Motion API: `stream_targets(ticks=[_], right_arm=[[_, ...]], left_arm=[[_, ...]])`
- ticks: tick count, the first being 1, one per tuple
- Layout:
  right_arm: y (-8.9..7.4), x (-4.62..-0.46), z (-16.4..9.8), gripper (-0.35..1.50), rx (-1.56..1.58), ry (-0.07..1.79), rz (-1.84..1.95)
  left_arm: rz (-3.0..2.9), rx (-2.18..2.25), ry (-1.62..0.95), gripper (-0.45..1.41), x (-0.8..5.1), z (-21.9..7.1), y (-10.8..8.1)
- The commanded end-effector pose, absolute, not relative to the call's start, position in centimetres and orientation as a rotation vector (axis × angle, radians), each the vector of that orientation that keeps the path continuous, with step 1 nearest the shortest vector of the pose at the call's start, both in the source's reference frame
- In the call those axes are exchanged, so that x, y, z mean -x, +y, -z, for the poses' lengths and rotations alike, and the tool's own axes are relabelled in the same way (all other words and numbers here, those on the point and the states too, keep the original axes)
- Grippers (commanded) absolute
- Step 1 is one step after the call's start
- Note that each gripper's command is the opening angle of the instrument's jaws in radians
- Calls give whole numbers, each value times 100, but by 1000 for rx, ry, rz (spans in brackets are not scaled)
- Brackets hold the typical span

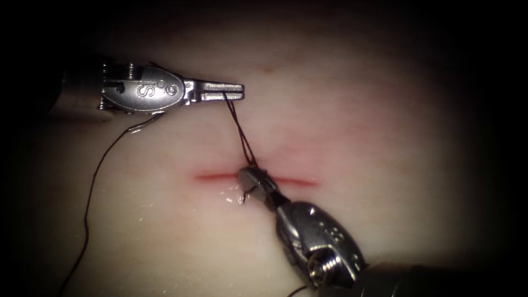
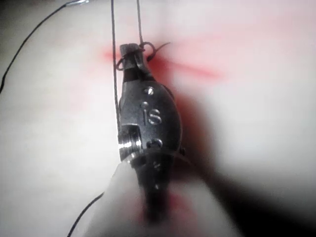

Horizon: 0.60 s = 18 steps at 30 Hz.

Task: Wound Closure
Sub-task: Pull tail through loop with right holder and pull up with left grippers to tighten knot

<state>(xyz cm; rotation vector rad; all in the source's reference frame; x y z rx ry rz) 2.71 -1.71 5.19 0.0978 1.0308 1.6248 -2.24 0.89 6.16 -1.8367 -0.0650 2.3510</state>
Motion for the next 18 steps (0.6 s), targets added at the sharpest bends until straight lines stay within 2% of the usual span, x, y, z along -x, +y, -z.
stream_targets(ticks=[1, 9, 18], right_arm=[[-178, -279, -522, -35, -101, 1028, -1612], [-187, -285, -521, -35, -111, 1025, -1581], [-194, -286, -523, -35, -113, 1018, -1567]], left_arm=[[-2349, 1831, -64, -45, 231, -624, 94], [-2357, 1773, -27, -45, 240, -646, 129], [-2414, 1693, 137, -45, 247, -666, 162]])
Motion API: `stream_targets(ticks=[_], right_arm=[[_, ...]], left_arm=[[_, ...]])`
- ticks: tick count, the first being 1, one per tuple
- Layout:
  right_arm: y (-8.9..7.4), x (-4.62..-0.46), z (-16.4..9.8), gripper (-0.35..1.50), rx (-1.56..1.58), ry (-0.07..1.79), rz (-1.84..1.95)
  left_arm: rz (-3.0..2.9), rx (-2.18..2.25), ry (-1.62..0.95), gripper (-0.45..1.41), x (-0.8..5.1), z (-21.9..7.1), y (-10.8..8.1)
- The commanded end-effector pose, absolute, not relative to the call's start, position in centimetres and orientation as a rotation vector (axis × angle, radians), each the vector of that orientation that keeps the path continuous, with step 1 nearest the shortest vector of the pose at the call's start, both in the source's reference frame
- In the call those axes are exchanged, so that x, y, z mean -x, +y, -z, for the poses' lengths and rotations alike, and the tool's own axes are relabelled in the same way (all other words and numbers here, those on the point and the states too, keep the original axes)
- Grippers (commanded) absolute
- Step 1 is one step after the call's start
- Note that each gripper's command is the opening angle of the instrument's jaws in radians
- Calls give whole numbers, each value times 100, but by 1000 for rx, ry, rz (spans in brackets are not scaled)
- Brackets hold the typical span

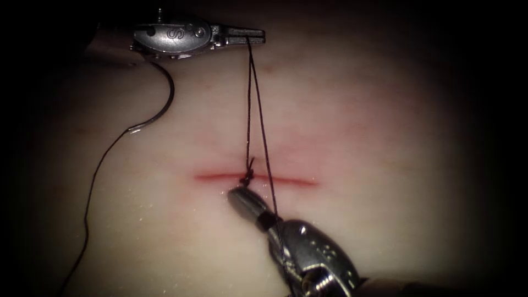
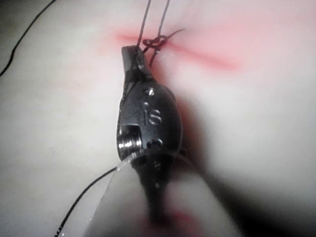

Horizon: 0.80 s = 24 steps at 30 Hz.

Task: Wound Closure
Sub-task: Pull tail through loop with right holder and pull up with left grippers to tighten knot

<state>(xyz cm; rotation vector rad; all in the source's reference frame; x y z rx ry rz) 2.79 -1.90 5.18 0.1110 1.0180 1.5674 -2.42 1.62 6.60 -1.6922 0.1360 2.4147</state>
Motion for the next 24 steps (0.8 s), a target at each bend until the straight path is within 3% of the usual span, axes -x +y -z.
stream_targets(ticks=[1, 24], right_arm=[[-194, -286, -522, -35, -114, 1018, -1567], [-224, -288, -512, -35, -104, 975, -1556]], left_arm=[[-2415, 1690, 161, -45, 248, -667, 164], [-2590, 1475, 511, -45, 271, -693, 207]])
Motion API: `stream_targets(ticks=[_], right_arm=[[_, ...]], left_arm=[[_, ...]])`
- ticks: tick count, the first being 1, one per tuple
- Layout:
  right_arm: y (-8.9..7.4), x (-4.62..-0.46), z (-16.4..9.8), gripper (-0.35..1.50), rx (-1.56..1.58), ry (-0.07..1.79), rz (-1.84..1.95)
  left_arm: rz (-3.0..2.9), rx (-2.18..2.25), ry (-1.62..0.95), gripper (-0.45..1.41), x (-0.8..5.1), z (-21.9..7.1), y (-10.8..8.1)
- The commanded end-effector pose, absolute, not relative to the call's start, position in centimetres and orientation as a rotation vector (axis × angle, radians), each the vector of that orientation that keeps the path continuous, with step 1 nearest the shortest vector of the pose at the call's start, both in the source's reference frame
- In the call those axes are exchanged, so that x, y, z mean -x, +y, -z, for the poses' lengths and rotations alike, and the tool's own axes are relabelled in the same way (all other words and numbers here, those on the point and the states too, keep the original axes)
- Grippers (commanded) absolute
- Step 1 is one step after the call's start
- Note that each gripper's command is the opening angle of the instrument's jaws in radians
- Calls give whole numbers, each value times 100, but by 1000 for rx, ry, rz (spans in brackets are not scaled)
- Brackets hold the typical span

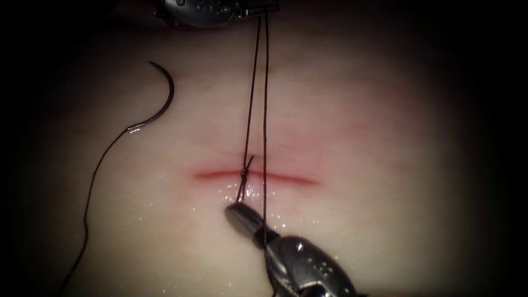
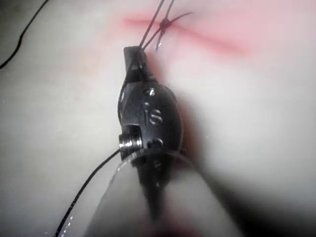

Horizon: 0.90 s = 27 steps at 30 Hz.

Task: Wound Closure
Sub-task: Pull tail through loop with right holder and pull up with left grippers to tighten knot, then pull working end of suture taut with left jaws

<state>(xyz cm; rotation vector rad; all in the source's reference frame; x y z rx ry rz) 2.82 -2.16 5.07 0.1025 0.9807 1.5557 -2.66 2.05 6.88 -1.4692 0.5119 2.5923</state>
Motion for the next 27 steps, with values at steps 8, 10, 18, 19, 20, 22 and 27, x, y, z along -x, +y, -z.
stream_targets(ticks=[8, 10, 18, 19, 20, 22, 27], right_arm=[[-245, -292, -513, -35, -116, 961, -1615], [-247, -292, -512, -35, -126, 962, -1631], [-257, -296, -509, -35, -165, 916, -1661], [-255, -296, -509, -35, -165, 922, -1661], [-253, -296, -508, -35, -165, 948, -1668], [-247, -289, -504, -35, -93, 1031, -1593], [-241, -275, -493, -35, -72, 1030, -1549]], left_arm=[[-2614, 1470, 541, -45, 283, -713, 208], [-2620, 1467, 553, -45, 283, -717, 211], [-2628, 1443, 569, -45, 283, -719, 212], [-2629, 1442, 570, -45, 285, -718, 206], [-2627, 1458, 564, -45, 287, -717, 201], [-2618, 1524, 537, -45, 291, -709, 182], [-2609, 1576, 499, -45, 290, -692, 161]])
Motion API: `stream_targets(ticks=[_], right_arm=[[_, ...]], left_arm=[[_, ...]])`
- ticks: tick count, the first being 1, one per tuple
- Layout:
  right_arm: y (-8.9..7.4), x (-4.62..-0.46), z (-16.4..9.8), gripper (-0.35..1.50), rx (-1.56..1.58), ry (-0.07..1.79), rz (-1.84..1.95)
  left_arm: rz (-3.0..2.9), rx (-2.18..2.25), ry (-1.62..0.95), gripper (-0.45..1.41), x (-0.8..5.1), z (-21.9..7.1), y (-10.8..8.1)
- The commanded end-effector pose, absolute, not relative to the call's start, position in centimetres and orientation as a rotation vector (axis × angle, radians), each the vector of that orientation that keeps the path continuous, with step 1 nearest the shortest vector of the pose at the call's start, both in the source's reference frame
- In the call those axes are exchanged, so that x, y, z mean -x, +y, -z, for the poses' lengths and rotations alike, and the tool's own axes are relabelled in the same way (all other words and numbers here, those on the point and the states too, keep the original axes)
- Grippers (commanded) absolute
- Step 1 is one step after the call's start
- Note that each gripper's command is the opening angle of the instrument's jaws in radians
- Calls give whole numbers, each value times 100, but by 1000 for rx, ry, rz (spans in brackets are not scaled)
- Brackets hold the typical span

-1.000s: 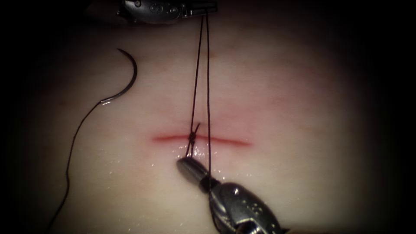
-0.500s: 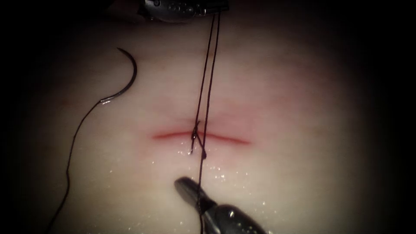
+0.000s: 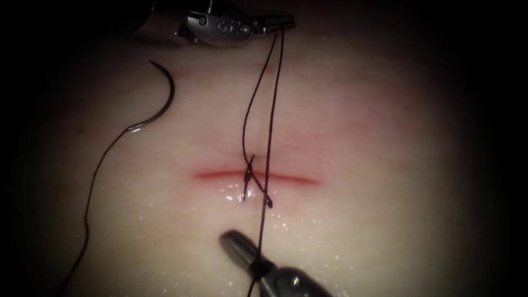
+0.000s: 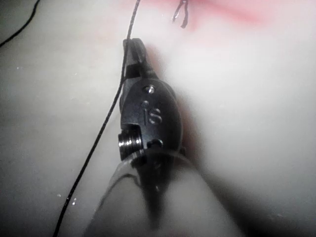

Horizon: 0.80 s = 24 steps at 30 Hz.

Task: Wound Closure
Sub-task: Pull working end of suture taut with left jaws

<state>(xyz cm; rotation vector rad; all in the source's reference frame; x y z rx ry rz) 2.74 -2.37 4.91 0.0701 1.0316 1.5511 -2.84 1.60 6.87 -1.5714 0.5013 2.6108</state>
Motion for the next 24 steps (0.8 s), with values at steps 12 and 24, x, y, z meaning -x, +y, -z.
stream_targets(ticks=[12, 24], right_arm=[[-217, -213, -483, 96, -31, 1005, -1546], [-156, -224, -477, 113, -213, 984, -1520]], left_arm=[[-2476, 1694, 441, -45, 258, -613, 156], [-2426, 1728, 430, -45, 251, -546, 160]])
